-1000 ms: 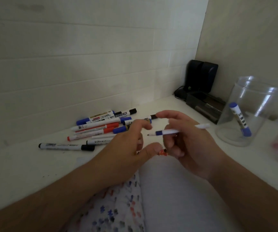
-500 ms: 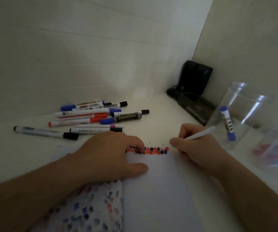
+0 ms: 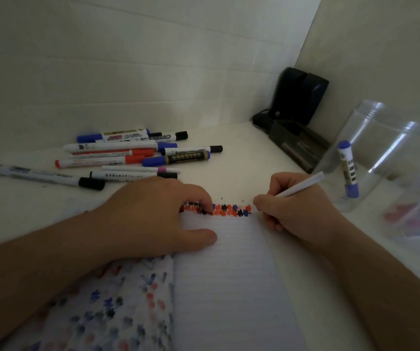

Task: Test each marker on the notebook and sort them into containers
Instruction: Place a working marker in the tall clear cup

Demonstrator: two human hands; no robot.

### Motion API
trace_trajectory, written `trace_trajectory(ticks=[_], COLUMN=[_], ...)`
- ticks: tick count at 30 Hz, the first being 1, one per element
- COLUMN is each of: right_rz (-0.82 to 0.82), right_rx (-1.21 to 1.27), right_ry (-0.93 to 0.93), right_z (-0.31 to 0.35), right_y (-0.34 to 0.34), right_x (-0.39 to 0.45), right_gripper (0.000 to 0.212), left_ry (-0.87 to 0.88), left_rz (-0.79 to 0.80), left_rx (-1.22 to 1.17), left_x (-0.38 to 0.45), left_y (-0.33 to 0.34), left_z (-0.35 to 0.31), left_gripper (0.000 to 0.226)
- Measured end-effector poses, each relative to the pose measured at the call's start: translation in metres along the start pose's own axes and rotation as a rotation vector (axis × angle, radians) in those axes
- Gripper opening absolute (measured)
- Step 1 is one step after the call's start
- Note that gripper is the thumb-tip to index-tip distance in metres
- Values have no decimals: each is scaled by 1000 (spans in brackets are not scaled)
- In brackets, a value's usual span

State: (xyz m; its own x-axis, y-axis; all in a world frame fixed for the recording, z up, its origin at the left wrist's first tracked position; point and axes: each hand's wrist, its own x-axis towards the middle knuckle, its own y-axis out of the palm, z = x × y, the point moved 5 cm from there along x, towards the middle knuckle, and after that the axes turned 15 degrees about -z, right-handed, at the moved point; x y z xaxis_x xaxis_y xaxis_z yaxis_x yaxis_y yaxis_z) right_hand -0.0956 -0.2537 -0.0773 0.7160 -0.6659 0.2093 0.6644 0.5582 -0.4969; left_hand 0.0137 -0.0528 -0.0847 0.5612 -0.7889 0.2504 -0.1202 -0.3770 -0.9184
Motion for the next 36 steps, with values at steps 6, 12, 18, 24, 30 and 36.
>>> trace_trajectory(ticks=[6,12,18,24,30,36], right_rz=[-30,-25,-52,-48,-12,-51], right_rx=[24,-8,-26,41,-17,61], right_ry=[8,-17,-30,12,-31,24], right_z=[0,1,1,-2,1,-6], right_y=[0,2,0,-1,0,-1], right_x=[-1,-2,-1,-1,-2,0], right_gripper=[34,31,32,34,30,38], left_ry=[-6,-1,1,3,12,23], left_rz=[9,-9,-1,0,-13,-23], left_rx=[12,13,19,26,28,22], left_x=[-1,-1,-1,0,0,-1], left_y=[0,-1,0,-1,0,-2], left_z=[-1,-1,-1,-2,-2,-3], left_gripper=[67,64,64,63,63,62])
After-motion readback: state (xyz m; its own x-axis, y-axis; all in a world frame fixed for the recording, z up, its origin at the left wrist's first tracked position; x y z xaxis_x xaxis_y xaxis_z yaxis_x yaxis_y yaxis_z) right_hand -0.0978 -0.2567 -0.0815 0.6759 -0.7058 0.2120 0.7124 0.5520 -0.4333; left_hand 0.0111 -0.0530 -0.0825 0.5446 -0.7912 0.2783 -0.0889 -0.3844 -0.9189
